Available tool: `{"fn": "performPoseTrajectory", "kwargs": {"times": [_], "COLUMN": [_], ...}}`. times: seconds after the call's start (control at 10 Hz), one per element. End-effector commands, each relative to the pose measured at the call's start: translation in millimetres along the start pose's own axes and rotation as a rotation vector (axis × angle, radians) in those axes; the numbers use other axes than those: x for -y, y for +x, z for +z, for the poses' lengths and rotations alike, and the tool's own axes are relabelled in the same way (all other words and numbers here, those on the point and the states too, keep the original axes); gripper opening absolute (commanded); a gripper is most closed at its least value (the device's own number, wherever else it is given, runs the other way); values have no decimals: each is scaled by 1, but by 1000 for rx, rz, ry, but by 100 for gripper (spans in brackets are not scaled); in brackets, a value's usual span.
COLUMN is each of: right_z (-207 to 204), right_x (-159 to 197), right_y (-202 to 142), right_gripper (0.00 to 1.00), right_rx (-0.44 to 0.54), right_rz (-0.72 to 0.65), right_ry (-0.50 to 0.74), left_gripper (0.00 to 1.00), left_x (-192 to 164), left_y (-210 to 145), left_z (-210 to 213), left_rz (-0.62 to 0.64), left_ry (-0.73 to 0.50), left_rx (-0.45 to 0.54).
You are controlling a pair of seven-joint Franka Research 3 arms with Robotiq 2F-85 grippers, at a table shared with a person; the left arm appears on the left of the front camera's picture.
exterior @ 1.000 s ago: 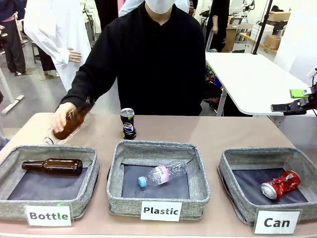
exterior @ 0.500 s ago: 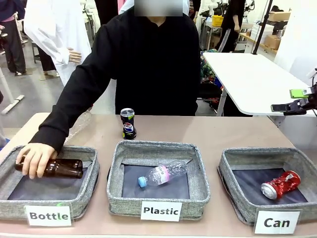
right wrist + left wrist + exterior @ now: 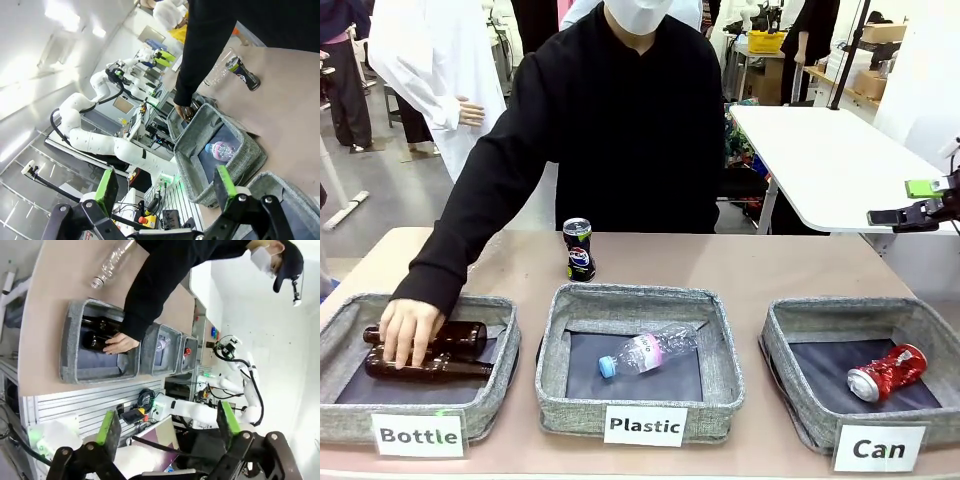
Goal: Sort the can waste into the basket.
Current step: Pick up the can waste from the table and place it in the right Fabric basket.
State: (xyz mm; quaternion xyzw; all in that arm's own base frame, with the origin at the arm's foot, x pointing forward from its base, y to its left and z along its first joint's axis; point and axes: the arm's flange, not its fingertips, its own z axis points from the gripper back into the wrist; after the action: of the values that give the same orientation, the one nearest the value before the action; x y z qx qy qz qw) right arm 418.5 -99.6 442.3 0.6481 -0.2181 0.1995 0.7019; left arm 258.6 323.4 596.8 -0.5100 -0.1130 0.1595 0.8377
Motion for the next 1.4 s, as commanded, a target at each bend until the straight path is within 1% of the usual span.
{"fn": "performPoseTrajectory", "kwargs": {"times": [0.0, 0.1, 0.2, 0.4, 0.5, 0.6, 0.8, 0.9, 1.0, 1.1, 1.2, 1.3], "right_z": [-1, -1, -1, -1, -1, -1, -1, -1, -1, -1, -1, -1], "right_x": [-2, -2, -2, -2, -2, -2, -2, -2, -2, -2, -2, -2], "right_y": [2, 2, 2, 2, 2, 2, 2, 2, 2, 2, 2, 2], "right_gripper": [100, 100, 100, 100, 100, 100, 100, 100, 100, 100, 100, 100], "right_rx": [19, 19, 19, 19, 19, 19, 19, 19, 19, 19, 19, 19], "right_rz": [9, 9, 9, 9, 9, 9, 9, 9, 9, 9, 9, 9], "right_ry": [16, 16, 16, 16, 16, 16, 16, 16, 16, 16, 16, 16], "left_gripper": [100, 100, 100, 100, 100, 100, 100, 100, 100, 100, 100, 100], "left_x": [1, 5, 16, 43, 55, 61, 64, 65, 68, 70, 71, 72], "left_y": [1, 7, 11, 20, 34, 46, 64, 69, 70, 68, 63, 58], "left_z": [-17, -32, -55, -119, -163, -206, -296, -344, -395, -433, -458, -472], "left_rz": [-18, 80, 100, 57, 2, -53, -171, -226, -274, -305, -359, -431], "left_ry": [-5, 51, 104, 252, 336, 389, 385, 375, 389, 400, 394, 386], "left_rx": [0, 62, 84, 97, 120, 114, 48, 3, -36, -31, 0, 8]}}
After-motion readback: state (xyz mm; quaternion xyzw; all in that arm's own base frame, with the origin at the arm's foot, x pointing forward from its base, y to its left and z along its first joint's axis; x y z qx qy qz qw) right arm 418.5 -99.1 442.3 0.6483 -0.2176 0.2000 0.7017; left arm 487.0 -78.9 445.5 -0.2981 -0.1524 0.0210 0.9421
